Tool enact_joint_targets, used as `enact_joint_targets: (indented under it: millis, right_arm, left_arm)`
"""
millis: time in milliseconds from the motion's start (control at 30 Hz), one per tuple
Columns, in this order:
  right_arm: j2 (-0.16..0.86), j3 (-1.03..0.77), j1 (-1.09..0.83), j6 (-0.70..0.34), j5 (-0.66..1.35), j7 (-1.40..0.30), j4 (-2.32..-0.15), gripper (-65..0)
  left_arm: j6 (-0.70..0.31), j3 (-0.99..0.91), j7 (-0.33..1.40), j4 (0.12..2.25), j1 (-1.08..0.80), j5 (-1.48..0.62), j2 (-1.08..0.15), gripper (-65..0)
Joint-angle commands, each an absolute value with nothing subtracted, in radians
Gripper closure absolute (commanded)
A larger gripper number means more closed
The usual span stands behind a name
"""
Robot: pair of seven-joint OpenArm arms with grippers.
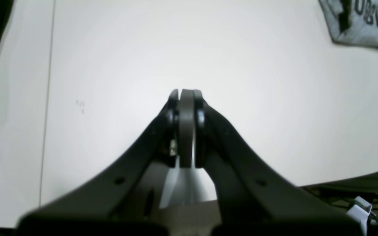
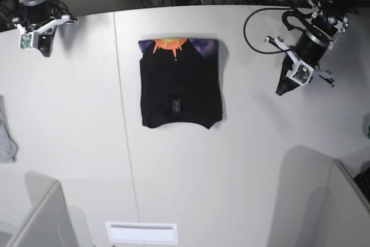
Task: Fold the T-shirt properly
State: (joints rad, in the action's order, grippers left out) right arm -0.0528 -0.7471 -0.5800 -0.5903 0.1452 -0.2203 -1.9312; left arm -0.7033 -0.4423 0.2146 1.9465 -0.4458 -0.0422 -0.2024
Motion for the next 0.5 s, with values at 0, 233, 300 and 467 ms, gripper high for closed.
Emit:
enact_joint_targets:
  millis: [0, 233, 300, 467]
  right_arm:
    - [-0.045, -0.765, -0.587, -0.602, 0.153, -0.191, -1.952, 0.0]
    - [-0.01, -0.797, -0.61, -0.607, 0.061, -0.197, -1.926, 0.0]
    - [-0.007, -0.796, -0.633, -0.607, 0.059, -0.197, -1.906, 0.0]
    - [-0.004, -0.739, -0.723, -0.607, 0.059, -0.193, -1.902, 0.0]
  left_arm:
    - [-0.698, -0.456, 0.163, 1.965, -0.475, -0.088, -0.205, 0.0]
    - [-0.698, -0.541, 0.107, 1.946, -0.665, -0.14, -0.165, 0.0]
    - [-0.698, -0.545, 0.105, 1.925, -0.708, -0.142, -0.145, 0.0]
    - [-0.698, -0.559, 0.104, 1.845, -0.762, -0.142, -0.073, 0.0]
